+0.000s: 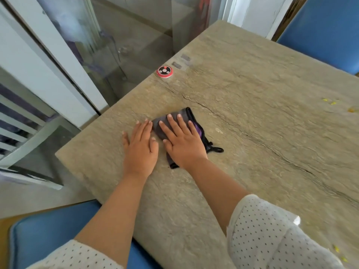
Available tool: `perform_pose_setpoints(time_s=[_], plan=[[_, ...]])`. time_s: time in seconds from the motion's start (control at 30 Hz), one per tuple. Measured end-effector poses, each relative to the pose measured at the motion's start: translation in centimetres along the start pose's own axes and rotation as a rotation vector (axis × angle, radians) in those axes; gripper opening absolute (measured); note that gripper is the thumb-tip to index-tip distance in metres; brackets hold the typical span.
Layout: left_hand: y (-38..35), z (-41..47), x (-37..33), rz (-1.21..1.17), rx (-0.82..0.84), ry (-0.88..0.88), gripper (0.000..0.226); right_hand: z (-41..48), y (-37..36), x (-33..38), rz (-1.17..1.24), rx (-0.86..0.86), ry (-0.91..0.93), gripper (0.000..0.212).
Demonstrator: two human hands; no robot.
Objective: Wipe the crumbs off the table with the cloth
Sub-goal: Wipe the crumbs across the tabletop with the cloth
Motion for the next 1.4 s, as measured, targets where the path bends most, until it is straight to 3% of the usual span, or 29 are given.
perform_pose_setpoints(time_s=[0.17, 0.3, 0.4, 0.57, 0.73, 0.87, 1.07, 1.2, 1.3, 1.4], plan=[[0.2, -0.6, -0.1, 0.017, 0.026, -0.018, 0.065, -6.4, -0.7, -0.8, -0.041, 0.019, 0.186, 0.054], [0.7, -2.8, -0.8, -0.008, -0.005, 0.026, 0.065, -5.7, -0.2, -4.2, -0.026, 0.035, -0.077, 0.054], [0.5, -4.0, -0.8, -0.125, -0.028, 0.077, 0.065, -4.1, -0.2, -2.3, 0.042, 0.032, -0.225, 0.056], [0.5, -3.8, 0.8, -0.327, -0.001, 0.080, 0.069, -6.9, -1.6, 4.0, -0.018, 0.043, 0.062, 0.057], [0.3, -3.8, 0.2, -0.171, 0.014, 0.037, 0.067, -9.2, -1.7, 0.6, -0.067, 0.039, 0.221, 0.055], [-0.3, -4.3, -0.3, 0.056, -0.042, -0.050, 0.062, -6.7, -0.6, -4.2, -0.085, 0.010, 0.014, 0.055], [-0.5, -4.3, -0.6, 0.157, -0.024, -0.057, 0.067, -6.2, 0.0, -8.1, 0.023, 0.044, -0.419, 0.056], [-0.7, -4.4, -0.9, 0.169, 0.019, -0.007, 0.066, -7.6, 0.7, -6.2, 0.318, 0.121, -0.409, 0.056], [-0.1, -4.1, -3.2, 0.081, -0.024, 0.070, 0.055, -10.6, 2.7, -7.4, 0.701, -0.025, -0.375, 0.047], [-1.0, -3.8, -9.7, -0.103, -0.004, -0.112, 0.050, -15.6, 3.4, -11.3, 0.661, -0.193, -0.558, 0.043]])
Point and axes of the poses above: each hand's wrist, its own z-axis towards the middle knuckle, its own y-axis out of the back of the hand, x = y × z, the point moved 5 cm from there along z, towards the middle knuckle, and after that the axes turned 2 degrees about -z, right-handed, at the moved point
